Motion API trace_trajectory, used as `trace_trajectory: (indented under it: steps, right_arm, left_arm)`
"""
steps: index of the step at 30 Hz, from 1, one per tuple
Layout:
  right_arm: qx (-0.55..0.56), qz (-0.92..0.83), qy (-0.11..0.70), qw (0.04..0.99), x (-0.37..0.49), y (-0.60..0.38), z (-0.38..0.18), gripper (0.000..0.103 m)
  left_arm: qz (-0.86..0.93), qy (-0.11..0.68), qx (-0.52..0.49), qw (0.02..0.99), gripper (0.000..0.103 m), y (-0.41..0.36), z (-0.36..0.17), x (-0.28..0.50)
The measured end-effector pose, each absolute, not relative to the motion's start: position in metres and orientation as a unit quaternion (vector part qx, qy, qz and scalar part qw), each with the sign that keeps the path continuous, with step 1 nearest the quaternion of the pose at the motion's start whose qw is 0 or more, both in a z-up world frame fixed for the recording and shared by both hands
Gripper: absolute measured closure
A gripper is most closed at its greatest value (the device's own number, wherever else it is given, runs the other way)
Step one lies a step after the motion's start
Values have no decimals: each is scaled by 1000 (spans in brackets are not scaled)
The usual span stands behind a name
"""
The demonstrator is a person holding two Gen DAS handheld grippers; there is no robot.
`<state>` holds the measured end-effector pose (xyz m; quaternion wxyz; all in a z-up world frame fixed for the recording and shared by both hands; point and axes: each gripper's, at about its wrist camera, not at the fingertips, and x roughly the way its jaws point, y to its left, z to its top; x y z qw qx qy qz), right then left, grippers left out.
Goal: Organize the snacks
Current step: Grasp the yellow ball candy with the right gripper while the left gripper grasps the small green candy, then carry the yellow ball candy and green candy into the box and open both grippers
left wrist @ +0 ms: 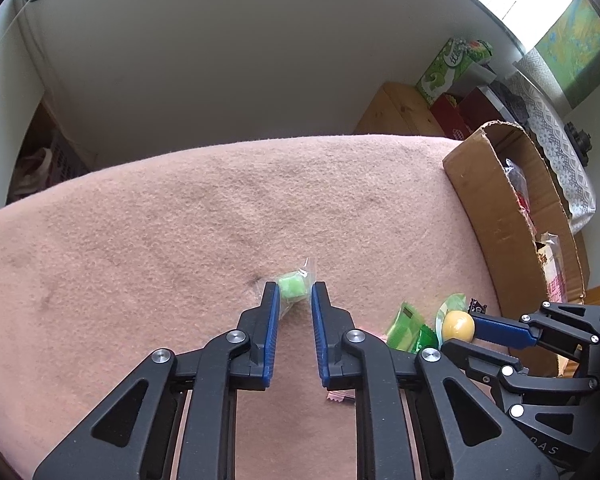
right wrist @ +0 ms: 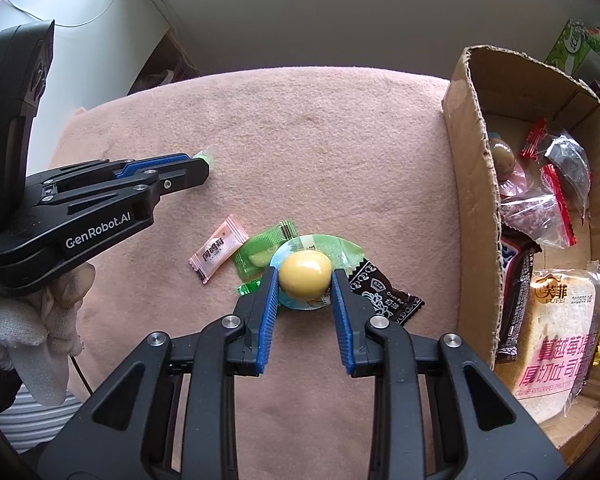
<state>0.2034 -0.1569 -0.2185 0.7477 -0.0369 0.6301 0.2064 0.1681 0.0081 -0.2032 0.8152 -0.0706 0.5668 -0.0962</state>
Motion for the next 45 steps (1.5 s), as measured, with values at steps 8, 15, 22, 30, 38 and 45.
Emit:
trace_trajectory:
  steps: [8, 15, 22, 30, 38, 45]
  right_arm:
    - [-35, 214, 622, 752, 205, -160, -208, 76]
    - [-31, 217, 615, 757, 205, -168, -196, 76]
    - [-24, 223, 603, 765, 205, -176, -176, 76]
    - [-12, 218, 585, 781, 203, -189, -148, 76]
    - [-3, 191, 567, 801, 205, -224, -125, 76]
    - [15, 153, 556, 817, 207, -264, -116, 76]
  left_arm:
    - [-92, 563, -72, 818, 90, 16, -195, 160]
    - [-87, 564, -78, 818, 90, 17, -193, 159]
    - [-95, 555, -79, 822, 90, 12, -181, 159]
    - [-122, 539, -70, 830, 90, -11, -157, 162]
    - [-164, 517, -53, 839, 90, -50, -129, 169]
    - [-199, 504, -30, 840, 90, -87, -114, 176]
